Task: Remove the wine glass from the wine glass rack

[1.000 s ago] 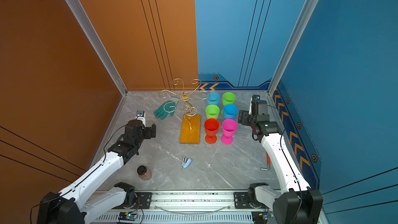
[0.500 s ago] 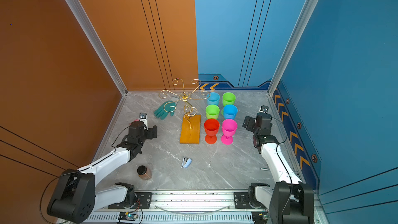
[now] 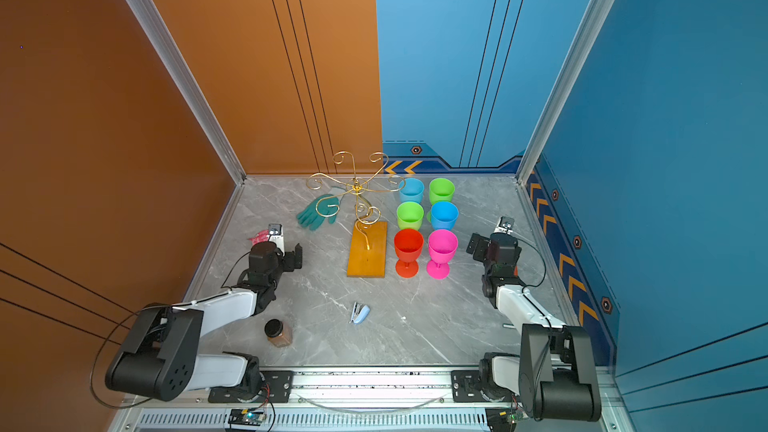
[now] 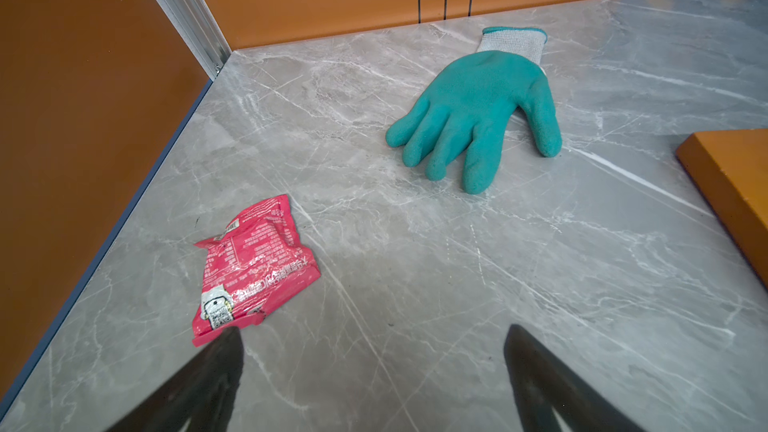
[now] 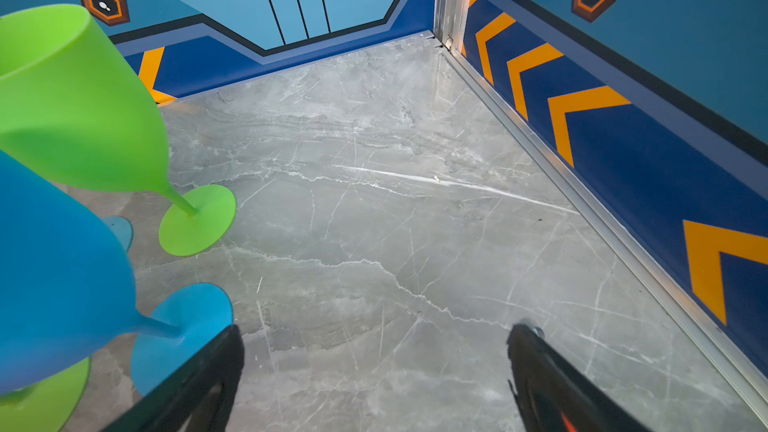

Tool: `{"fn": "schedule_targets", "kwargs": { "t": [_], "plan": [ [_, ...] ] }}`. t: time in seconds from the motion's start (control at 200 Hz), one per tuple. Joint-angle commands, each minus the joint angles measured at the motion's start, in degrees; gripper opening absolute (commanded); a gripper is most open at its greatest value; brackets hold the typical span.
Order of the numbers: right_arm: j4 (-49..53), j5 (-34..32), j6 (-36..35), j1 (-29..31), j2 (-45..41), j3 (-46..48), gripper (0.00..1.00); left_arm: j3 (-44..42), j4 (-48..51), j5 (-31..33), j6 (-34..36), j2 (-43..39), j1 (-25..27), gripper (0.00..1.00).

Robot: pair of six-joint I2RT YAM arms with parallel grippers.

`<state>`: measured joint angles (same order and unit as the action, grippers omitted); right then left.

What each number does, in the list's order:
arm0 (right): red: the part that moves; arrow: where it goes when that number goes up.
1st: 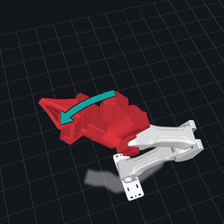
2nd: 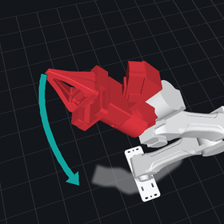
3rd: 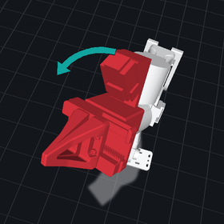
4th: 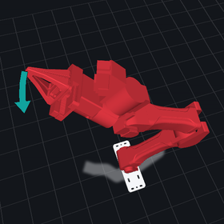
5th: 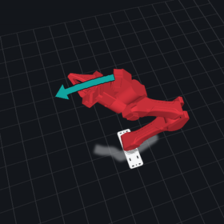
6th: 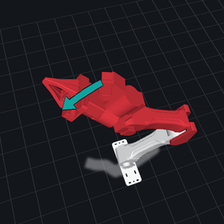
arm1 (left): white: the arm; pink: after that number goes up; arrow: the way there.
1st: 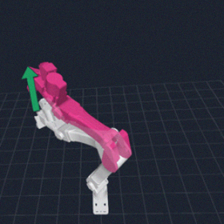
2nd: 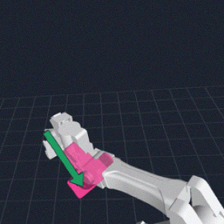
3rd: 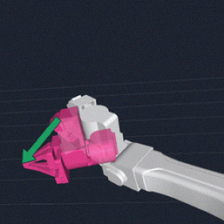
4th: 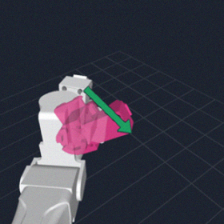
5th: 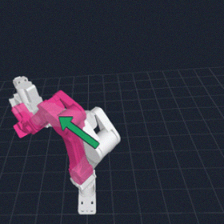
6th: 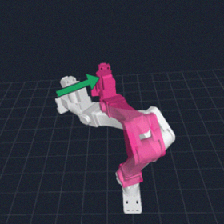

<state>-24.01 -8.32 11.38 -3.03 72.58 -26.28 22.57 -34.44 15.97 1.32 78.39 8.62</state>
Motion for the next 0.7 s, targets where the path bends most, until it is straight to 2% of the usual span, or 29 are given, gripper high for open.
{"fn": "schedule_targets", "kwargs": {
  "t": [0.0,0.085,0.255,0.36,0.42,0.501,0.566,0.641,0.691],
  "plan": [
    [-10.9,-2.4,-1.1,0.8,2.8,3.1,1.0,-0.2,-7.0,-0.8,2.1,0.9,-0.7,0.98],
    [-16.6,-3.2,-1.8,1.6,5.5,4.6,1.0,-0.9,-9.6,-0.9,2.6,2.0,-1.3,0.98],
    [-23.3,-5.0,-5.7,4.5,8.1,6.6,1.0,-4.5,-23.5,-1.8,2.5,8.3,-2.4,0.98],
    [-34.5,-5.5,-6.5,5.5,13.3,10.0,1.0,-5.0,-27.8,-3.2,2.8,11.9,-2.9,0.98],
    [-43.6,-6.4,-7.3,6.0,17.7,11.6,1.0,-4.8,-27.1,-3.9,3.1,11.5,-2.9,0.98],
    [-35.5,-6.2,-6.7,5.9,14.3,10.3,1.0,-5.1,-27.2,-5.0,3.2,11.5,-3.0,0.98],
    [-38.2,-7.2,-6.6,5.8,16.8,9.4,1.0,-4.6,-26.7,-5.4,3.3,11.7,-3.2,0.98],
    [-29.3,-9.5,-5.0,5.6,14.9,6.5,1.0,-3.5,-24.4,-5.8,2.5,11.5,-4.0,0.98],
    [-31.1,-10.0,-5.7,6.1,16.0,6.6,1.0,-2.4,-22.0,-6.5,1.5,11.5,-4.8,0.98]
  ]
}}
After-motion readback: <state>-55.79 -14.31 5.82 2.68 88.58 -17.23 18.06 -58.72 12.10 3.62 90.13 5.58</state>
